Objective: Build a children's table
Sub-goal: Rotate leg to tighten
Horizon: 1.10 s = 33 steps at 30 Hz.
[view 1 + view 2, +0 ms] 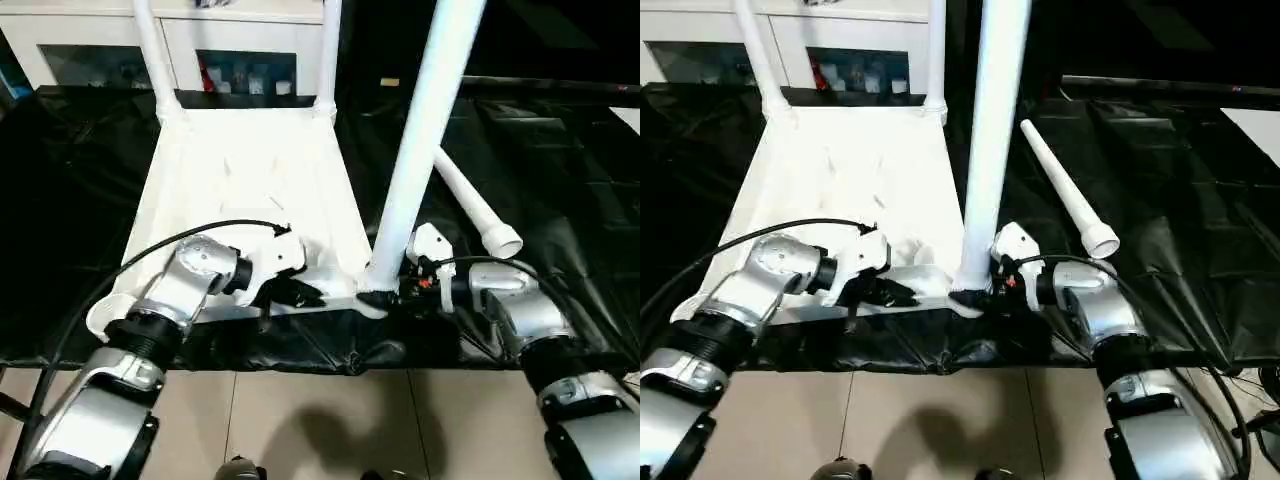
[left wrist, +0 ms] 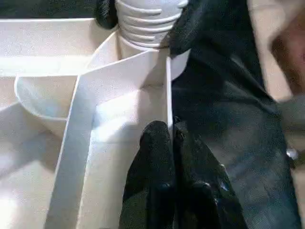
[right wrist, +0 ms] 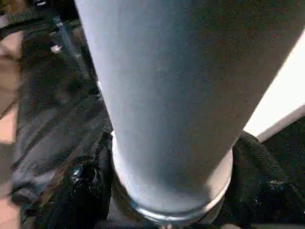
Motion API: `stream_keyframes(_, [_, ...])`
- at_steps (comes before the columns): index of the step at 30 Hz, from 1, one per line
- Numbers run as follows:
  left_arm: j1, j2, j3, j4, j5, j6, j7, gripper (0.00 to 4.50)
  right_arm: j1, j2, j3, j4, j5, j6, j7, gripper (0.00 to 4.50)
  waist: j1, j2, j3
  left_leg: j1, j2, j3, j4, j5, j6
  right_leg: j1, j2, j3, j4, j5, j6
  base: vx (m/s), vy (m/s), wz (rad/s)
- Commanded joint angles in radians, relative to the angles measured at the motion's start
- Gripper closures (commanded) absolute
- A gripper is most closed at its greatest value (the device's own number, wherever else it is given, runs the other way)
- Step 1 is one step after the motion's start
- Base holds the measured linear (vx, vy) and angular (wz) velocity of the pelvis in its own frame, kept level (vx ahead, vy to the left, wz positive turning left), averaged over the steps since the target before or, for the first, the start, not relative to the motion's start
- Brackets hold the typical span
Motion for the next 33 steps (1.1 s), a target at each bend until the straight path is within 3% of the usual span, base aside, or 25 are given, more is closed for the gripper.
stream_keyframes(1, [-0.036, -0.067, -0.002, 0.017, -0.007, 0.047, 0.072, 4.5, -0.006, 0.055, -0.042, 0.025, 0.003, 0.011, -0.199, 1.75, -0.007, 0.005, -0.078, 0.023, 0.026, -0.009, -0.068, -0.347, 0.0, 0.042, -0.06, 0.048, -0.071, -0.398, -0.199, 0.0, 0.0, 0.0])
stream_keyframes(2, [-0.057, -0.094, 0.006, 0.048, 0.004, 0.065, 0.139, 4.5, -0.008, 0.092, -0.081, 0.046, 0.011, 0.024, -0.322, 1.75, -0.012, 0.005, -0.077, 0.024, 0.023, -0.012, -0.068, -0.358, -0.008, 0.041, -0.062, 0.045, -0.078, -0.445, -0.181, 0.0, 0.0, 0.0])
stream_keyframes(4, [-0.064, -0.108, 0.008, 0.058, 0.007, 0.075, 0.162, 4.5, -0.005, 0.112, -0.091, 0.048, 0.012, 0.02, -0.371, 1.75, -0.021, -0.003, -0.077, 0.018, 0.02, -0.015, -0.068, -0.364, -0.004, 0.047, -0.064, 0.04, -0.087, -0.499, -0.148, 0.0, 0.0, 0.0])
stream_keyframes(5, [-0.067, -0.114, 0.008, 0.061, 0.008, 0.08, 0.172, 4.5, -0.004, 0.12, -0.096, 0.048, 0.012, 0.018, -0.393, 1.75, -0.023, 0.001, -0.077, 0.019, 0.02, -0.016, -0.067, -0.36, 0.002, 0.044, -0.063, 0.038, -0.09, -0.51, -0.14, 0.0, 0.0, 0.0])
stream_keyframes(11, [-0.089, -0.221, 0.002, 0.089, 0.033, 0.117, 0.305, 4.5, -0.035, 0.296, -0.125, 0.092, -0.005, -0.01, -0.694, 1.76, -0.042, 0.004, -0.076, 0.022, 0.018, -0.016, -0.066, -0.38, 0.007, 0.036, -0.06, 0.036, -0.096, -0.516, -0.136, 0.0, 0.0, 0.0])
stream_keyframes(14, [-0.088, -0.234, -0.006, 0.09, 0.043, 0.117, 0.325, 4.5, -0.047, 0.331, -0.123, 0.092, -0.008, -0.034, -0.706, 1.76, -0.047, 0.005, -0.075, 0.022, 0.017, -0.016, -0.067, -0.396, 0.01, 0.035, -0.059, 0.035, -0.1, -0.522, -0.132, 0.0, 0.0, 0.0])
stream_keyframes(17, [-0.083, -0.235, -0.009, 0.083, 0.04, 0.117, 0.316, 4.5, -0.055, 0.339, -0.134, 0.089, 0.01, -0.038, -0.684, 1.06, -0.048, 0.005, -0.075, 0.021, 0.017, -0.016, -0.068, -0.406, 0.019, 0.036, -0.058, 0.036, -0.1, -0.514, -0.132, 0.0, 0.0, 0.0])
stream_keyframes(21, [-0.068, -0.206, -0.01, 0.061, 0.029, 0.096, 0.273, 4.5, -0.05, 0.297, -0.102, 0.054, -0.011, -0.043, -0.617, 0.83, -0.048, 0.004, -0.077, 0.018, 0.019, -0.015, -0.068, -0.388, 0.024, 0.038, -0.059, 0.04, -0.094, -0.481, -0.144, 0.0, 0.0, 0.0])
stream_keyframes(22, [-0.063, -0.196, -0.01, 0.054, 0.026, 0.088, 0.26, 4.5, -0.046, 0.28, -0.098, 0.041, -0.009, -0.043, -0.584, 0.7, -0.048, -0.001, -0.078, 0.016, 0.019, -0.014, -0.068, -0.38, 0.027, 0.04, -0.059, 0.04, -0.093, -0.47, -0.148, 0.0, 0.0, 0.0])
stream_keyframes(24, [-0.047, -0.17, -0.005, 0.029, 0.019, 0.061, 0.219, 4.5, -0.024, 0.227, -0.074, -0.005, -0.008, -0.033, -0.481, 0.7, -0.046, -0.001, -0.08, 0.009, 0.021, -0.012, -0.068, -0.341, 0.04, 0.047, -0.059, 0.044, -0.082, -0.401, -0.171, 0.0, 0.0, 0.0])
stream_keyframes(25, [-0.041, -0.162, -0.003, 0.019, 0.013, 0.05, 0.201, 4.5, -0.015, 0.207, -0.064, -0.024, -0.007, -0.027, -0.442, 0.7, -0.041, 0.0, -0.082, 0.009, 0.022, -0.01, -0.067, -0.322, 0.049, 0.049, -0.059, 0.046, -0.078, -0.366, -0.182, 0.0, 0.0, 0.0])
stream_keyframes(26, [-0.034, -0.153, 0.0, 0.006, 0.001, 0.047, 0.175, 4.5, -0.007, 0.181, -0.051, -0.041, -0.008, -0.026, -0.397, 0.7, -0.042, -0.008, -0.083, 0.01, 0.023, -0.008, -0.066, -0.31, 0.054, 0.047, -0.057, 0.048, -0.075, -0.344, -0.187, 0.0, 0.0, 0.0])
stream_keyframes(29, [-0.018, -0.129, -0.004, -0.027, -0.013, 0.032, 0.118, 4.5, 0.013, 0.119, -0.02, -0.073, -0.018, -0.028, -0.301, 0.7, -0.03, -0.006, -0.088, 0.01, 0.026, -0.003, -0.06, -0.238, 0.083, 0.05, -0.059, 0.053, -0.057, -0.228, -0.233, 0.0, 0.0, 0.0])
stream_keyframes(33, [-0.002, -0.091, -0.021, -0.048, -0.015, 0.015, 0.05, 4.5, 0.032, 0.048, 0.006, -0.097, -0.007, -0.019, -0.139, 0.7, -0.017, -0.005, -0.085, 0.008, 0.028, -0.001, -0.06, -0.215, 0.094, 0.054, -0.056, 0.051, -0.054, -0.222, -0.235, 0.0, 0.0, 0.0])
